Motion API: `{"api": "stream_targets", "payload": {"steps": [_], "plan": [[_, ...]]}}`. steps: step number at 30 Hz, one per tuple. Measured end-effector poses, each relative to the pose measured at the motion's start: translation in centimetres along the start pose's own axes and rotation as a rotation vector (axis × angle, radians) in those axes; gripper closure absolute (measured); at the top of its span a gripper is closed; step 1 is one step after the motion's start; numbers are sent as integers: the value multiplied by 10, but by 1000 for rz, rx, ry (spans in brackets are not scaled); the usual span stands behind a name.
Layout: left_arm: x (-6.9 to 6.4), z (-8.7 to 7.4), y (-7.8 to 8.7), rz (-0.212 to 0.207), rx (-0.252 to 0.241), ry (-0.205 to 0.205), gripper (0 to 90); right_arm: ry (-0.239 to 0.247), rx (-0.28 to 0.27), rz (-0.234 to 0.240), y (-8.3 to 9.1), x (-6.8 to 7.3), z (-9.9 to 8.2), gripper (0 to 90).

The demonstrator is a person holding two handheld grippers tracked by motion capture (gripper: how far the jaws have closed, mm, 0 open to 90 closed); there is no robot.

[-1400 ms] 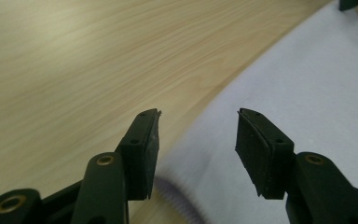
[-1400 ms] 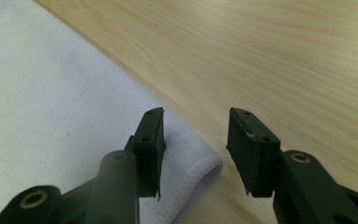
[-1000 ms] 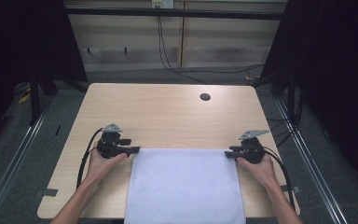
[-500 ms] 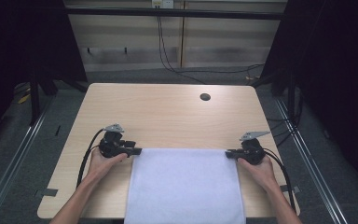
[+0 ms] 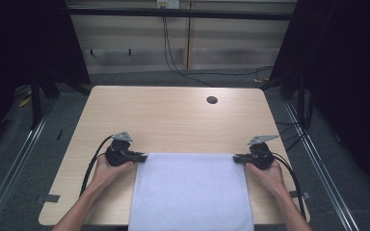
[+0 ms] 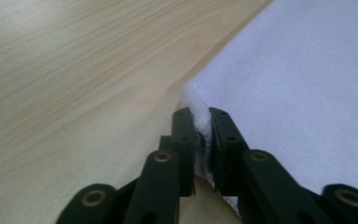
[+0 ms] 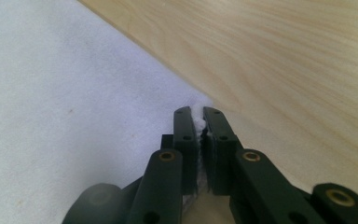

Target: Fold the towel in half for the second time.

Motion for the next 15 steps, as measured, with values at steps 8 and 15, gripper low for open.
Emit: {"api": "stream_targets", "payload": {"steps": [8, 15], "plan": [[7, 14, 2, 6, -69, 44, 851, -32, -29, 4, 2, -9, 12, 863], [15, 36, 6, 42, -119, -2, 849, -56, -96, 7, 6, -21, 37, 864]]}}
Point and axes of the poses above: each handheld gripper's, and its own axes: y roughly backward along the jaws, z roughly out of its top, x roughly to its left, the point moved 8 cm from there along -y, roughly forward along the jaws, and after that the axes turned 11 degrees about -x, right-handed, at the moved point
